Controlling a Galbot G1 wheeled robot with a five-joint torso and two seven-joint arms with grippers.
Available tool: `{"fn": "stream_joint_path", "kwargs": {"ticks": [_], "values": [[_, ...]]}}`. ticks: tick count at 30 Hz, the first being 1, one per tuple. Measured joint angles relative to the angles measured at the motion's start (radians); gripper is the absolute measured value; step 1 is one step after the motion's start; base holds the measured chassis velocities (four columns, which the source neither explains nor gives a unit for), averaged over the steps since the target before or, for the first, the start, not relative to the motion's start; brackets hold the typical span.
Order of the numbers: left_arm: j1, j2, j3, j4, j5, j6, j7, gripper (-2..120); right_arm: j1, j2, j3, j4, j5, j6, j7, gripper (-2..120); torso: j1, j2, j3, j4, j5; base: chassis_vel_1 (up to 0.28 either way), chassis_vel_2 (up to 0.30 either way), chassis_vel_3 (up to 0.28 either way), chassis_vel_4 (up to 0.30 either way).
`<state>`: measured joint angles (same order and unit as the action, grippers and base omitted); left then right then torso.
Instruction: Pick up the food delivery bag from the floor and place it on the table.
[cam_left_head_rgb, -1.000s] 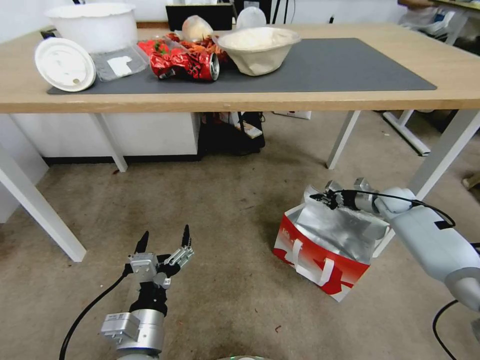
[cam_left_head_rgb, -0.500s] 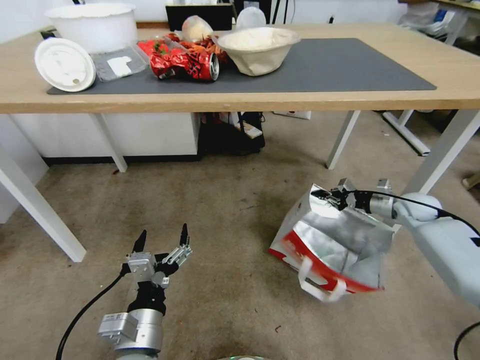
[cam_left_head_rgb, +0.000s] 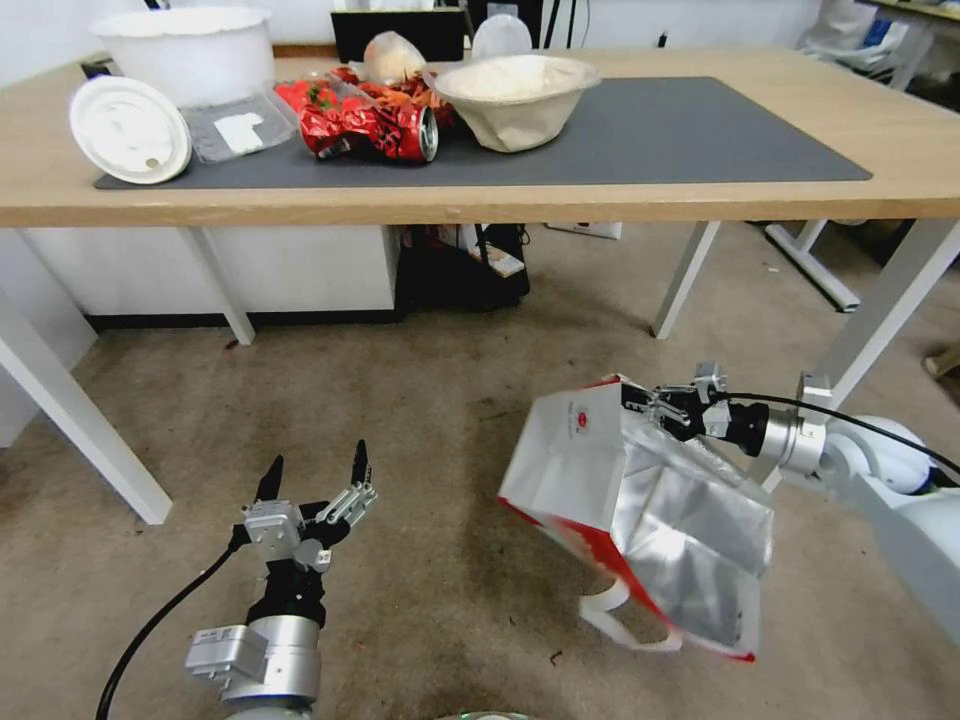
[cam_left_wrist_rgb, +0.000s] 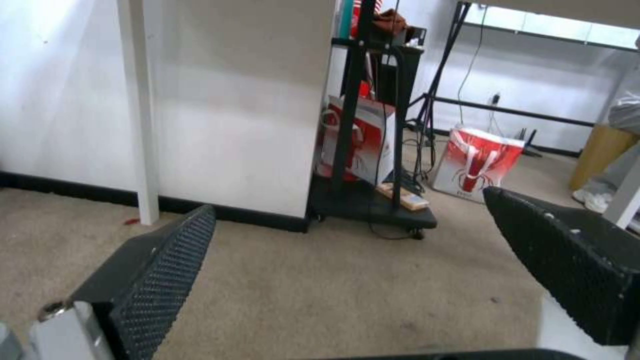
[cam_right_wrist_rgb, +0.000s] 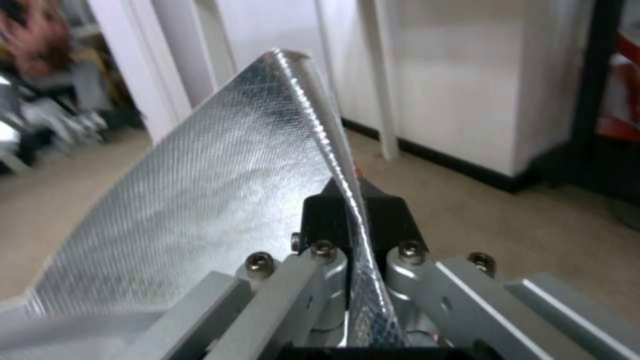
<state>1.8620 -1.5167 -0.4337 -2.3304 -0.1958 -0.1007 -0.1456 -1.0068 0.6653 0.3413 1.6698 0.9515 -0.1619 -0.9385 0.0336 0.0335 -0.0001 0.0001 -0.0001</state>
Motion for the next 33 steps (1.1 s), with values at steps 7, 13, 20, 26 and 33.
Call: {"fn": "stream_joint_path", "kwargs": {"ticks": [7, 13, 20, 26, 33], "values": [[0.007, -0.001, -0.001, -0.016, -0.004, 0.002, -0.019, 100, -0.029, 0.003, 0.036, 0.057, 0.114, -0.042, -0.069, 0, 0.0, 0.0, 0.0, 0.0001, 0.0002, 0.0, 0.0, 0.0, 0.0], [0.012, -0.002, -0.005, -0.029, -0.003, 0.014, -0.032, 100, -0.06, 0.004, 0.07, 0.099, 0.23, -0.092, -0.107, 0, 0.0, 0.0, 0.0, 0.0, 0.0001, 0.0, 0.0, 0.0, 0.0], [0.009, -0.008, -0.01, -0.033, 0.007, 0.019, -0.039, 100, -0.097, 0.01, 0.106, 0.126, 0.337, -0.132, -0.145, 0, 0.0, 0.0, 0.0, -0.0001, 0.0001, 0.0, 0.0, 0.0, 0.0], [0.006, -0.013, -0.011, -0.03, 0.006, 0.015, -0.04, 100, -0.119, 0.013, 0.129, 0.148, 0.397, -0.156, -0.171, 0, 0.0, 0.0, 0.0, -0.0001, 0.0001, 0.0, 0.0, 0.0, 0.0], [0.004, -0.014, -0.011, -0.028, 0.002, 0.008, -0.043, 100, -0.121, 0.015, 0.137, 0.157, 0.411, -0.164, -0.185, 0, 0.0, 0.0, 0.0, -0.0001, 0.0001, 0.0, 0.0, 0.0, 0.0]]}}
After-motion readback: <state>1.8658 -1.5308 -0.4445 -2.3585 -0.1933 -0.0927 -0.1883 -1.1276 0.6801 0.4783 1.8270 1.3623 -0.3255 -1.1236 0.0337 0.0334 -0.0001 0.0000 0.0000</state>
